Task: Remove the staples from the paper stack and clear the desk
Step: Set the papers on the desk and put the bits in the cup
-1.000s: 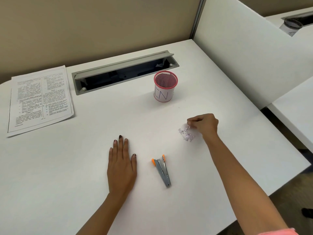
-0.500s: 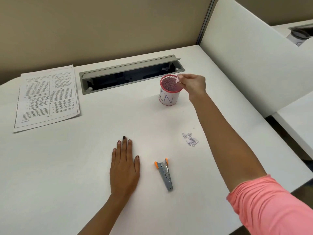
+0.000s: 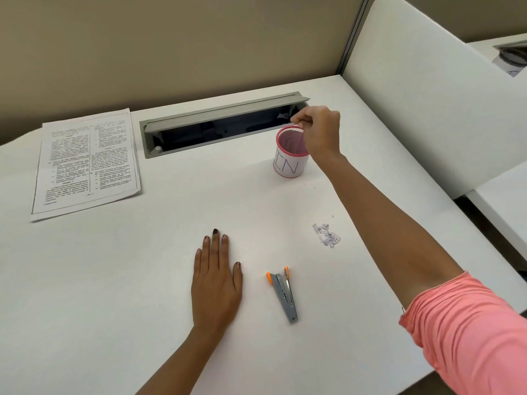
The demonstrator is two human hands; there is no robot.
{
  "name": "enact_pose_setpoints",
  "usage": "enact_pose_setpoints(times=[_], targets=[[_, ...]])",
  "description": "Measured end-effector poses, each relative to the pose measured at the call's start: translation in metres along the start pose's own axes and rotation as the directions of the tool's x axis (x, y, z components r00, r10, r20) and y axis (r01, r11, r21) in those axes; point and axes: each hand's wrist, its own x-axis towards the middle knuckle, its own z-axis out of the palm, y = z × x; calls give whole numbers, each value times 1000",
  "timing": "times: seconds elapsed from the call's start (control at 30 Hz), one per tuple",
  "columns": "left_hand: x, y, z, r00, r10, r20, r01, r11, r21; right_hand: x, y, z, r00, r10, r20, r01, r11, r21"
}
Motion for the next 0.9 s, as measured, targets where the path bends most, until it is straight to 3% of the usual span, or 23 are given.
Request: enact_pose_setpoints(times=[0.07, 0.17, 0.27, 0.33, 0.47, 0.57, 0.73, 0.9], targets=[[0, 0, 0, 1000, 1, 1, -1, 1000, -1, -7, 3, 1, 999, -13, -48, 14, 999, 30], [0, -1, 1, 1000, 0, 2, 0, 1000, 2, -25, 9, -2, 971, 0, -238, 17, 997, 71], [0, -1, 1, 1000, -1, 3, 1, 1000, 6, -50, 25, -7, 904, 167, -394, -124, 983, 133], [0, -1, 1, 1000, -2, 2, 2, 1000, 6, -69, 39, -8, 862, 293, -413, -245, 955, 165], [0, -1, 1, 1000, 1, 2, -1, 1000, 16, -104, 72, 0, 830, 509, -229, -514, 857, 42], [0, -1, 1, 1000, 2, 4, -2, 1000, 27, -118, 91, 7, 824, 563, -59, -566, 815, -124], [0, -1, 1, 1000, 2, 5, -2, 999, 32, -124, 100, 14, 927, 306, 219, -246, 933, -261], [1, 0, 0, 1000, 0, 4, 0, 1000, 27, -130, 102, 8, 887, 66, 457, 0, 990, -143]])
